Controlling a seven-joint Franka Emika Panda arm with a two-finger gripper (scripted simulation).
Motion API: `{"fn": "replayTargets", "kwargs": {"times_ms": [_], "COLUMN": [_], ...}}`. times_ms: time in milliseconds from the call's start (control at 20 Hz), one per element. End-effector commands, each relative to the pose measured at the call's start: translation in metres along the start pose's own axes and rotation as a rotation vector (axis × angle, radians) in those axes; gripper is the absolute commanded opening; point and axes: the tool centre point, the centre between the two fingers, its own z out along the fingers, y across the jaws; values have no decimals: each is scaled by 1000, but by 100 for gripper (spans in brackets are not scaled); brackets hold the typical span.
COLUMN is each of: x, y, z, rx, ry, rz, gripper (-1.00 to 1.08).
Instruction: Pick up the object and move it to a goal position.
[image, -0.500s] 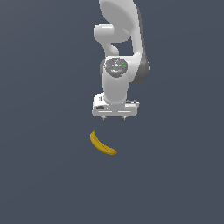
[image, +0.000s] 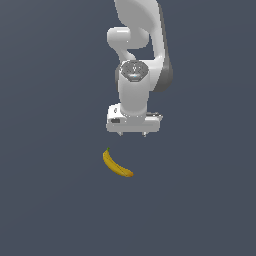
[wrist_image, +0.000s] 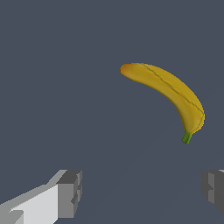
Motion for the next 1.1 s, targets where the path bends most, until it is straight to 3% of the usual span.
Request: {"fn": "replayTargets", "kwargs": {"times_ms": [0, 550, 1050], "x": [1, 7, 26], "y": [-1, 4, 21], "z": [-2, 4, 22], "rx": [3, -2, -11], "ry": [6, 6, 12], "rz": [5, -48, -214], "gripper": [100, 100, 100]}}
